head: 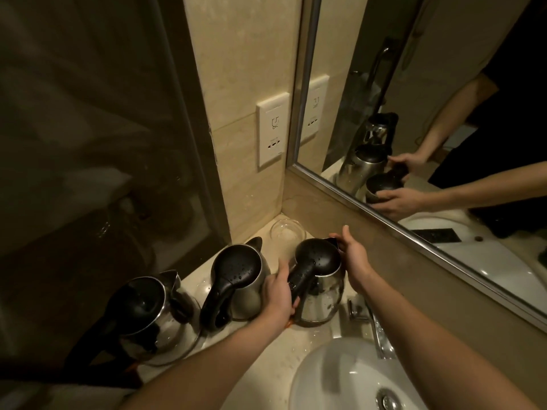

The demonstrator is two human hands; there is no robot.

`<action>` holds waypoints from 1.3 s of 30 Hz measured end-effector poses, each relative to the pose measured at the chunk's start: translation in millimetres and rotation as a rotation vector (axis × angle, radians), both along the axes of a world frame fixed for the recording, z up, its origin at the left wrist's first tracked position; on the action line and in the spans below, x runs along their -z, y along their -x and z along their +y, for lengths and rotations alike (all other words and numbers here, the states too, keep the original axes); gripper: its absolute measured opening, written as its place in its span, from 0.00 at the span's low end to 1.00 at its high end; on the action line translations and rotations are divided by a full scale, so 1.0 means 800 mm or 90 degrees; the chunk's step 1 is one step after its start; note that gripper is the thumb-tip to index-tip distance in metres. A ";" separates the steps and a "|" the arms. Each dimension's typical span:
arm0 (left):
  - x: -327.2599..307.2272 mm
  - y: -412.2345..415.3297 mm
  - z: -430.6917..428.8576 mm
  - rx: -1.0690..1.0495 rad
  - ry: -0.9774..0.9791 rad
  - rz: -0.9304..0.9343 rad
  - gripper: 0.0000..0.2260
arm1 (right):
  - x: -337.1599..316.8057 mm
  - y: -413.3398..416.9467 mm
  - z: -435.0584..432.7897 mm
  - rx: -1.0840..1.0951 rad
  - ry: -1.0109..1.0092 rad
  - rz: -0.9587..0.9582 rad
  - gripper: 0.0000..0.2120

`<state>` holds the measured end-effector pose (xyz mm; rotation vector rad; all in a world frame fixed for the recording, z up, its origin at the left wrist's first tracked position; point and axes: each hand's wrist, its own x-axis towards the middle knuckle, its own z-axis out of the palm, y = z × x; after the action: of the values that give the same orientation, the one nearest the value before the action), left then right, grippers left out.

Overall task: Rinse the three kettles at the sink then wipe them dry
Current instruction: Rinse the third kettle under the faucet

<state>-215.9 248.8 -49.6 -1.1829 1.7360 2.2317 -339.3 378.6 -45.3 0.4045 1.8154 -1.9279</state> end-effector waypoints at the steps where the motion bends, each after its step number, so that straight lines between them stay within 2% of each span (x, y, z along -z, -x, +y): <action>1: -0.005 -0.004 -0.004 0.009 0.000 0.008 0.28 | -0.003 -0.005 0.001 0.000 -0.006 0.005 0.23; 9: -0.051 -0.056 -0.023 0.121 0.041 0.118 0.25 | -0.038 -0.068 0.002 0.049 -0.001 0.043 0.20; 15: -0.083 -0.102 -0.027 0.212 0.084 0.174 0.22 | -0.063 -0.124 0.010 0.084 0.012 0.059 0.26; 24: -0.084 -0.149 -0.023 0.378 0.068 0.156 0.24 | -0.065 -0.202 0.046 0.135 -0.076 0.105 0.27; 31: -0.079 -0.164 0.007 0.486 0.093 0.160 0.24 | -0.066 -0.243 0.088 0.189 -0.113 0.144 0.22; 39: -0.067 -0.177 0.033 0.529 0.046 0.143 0.22 | -0.057 -0.261 0.120 0.189 -0.120 0.144 0.23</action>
<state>-74.1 275.1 4.0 -0.1210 1.9011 1.8139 -130.8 474.2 0.7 0.5654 2.1984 -2.0735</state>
